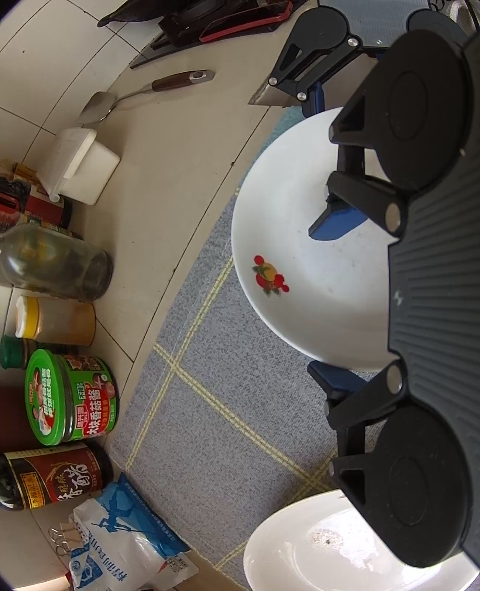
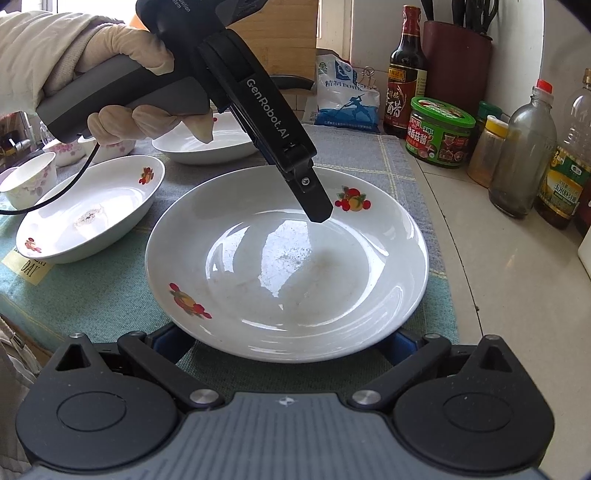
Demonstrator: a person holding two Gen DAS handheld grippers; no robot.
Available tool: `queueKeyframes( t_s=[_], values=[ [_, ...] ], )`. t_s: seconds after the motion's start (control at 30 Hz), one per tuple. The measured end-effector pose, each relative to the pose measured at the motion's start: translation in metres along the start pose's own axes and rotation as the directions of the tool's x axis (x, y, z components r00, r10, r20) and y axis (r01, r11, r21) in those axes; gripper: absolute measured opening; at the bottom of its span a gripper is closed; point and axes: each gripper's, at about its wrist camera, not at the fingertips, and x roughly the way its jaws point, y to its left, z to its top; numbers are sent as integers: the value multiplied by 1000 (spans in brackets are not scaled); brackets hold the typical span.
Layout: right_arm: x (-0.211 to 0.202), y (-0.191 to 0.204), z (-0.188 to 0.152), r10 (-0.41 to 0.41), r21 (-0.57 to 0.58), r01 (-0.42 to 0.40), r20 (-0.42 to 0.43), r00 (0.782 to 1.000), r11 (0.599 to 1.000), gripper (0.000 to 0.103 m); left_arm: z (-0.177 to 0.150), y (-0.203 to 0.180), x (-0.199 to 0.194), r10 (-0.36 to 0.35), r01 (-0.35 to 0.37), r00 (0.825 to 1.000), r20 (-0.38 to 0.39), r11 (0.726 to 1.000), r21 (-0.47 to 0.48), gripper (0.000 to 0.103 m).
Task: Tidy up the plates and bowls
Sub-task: 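Lift the stained plate with the left tool off the towel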
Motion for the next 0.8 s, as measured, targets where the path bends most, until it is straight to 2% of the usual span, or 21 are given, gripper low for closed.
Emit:
queueKeyframes(
  t_s=[0.3, 0.8],
  values=[
    [6, -15, 19, -15, -43, 15, 4, 1000, 999, 103, 16, 11, -5, 3, -2, 999, 51, 1000, -25, 70],
    [47, -57, 55, -9, -108, 11, 17, 1000, 994, 103, 58, 44, 15, 54, -47, 993, 105, 997, -64, 70]
  ],
)
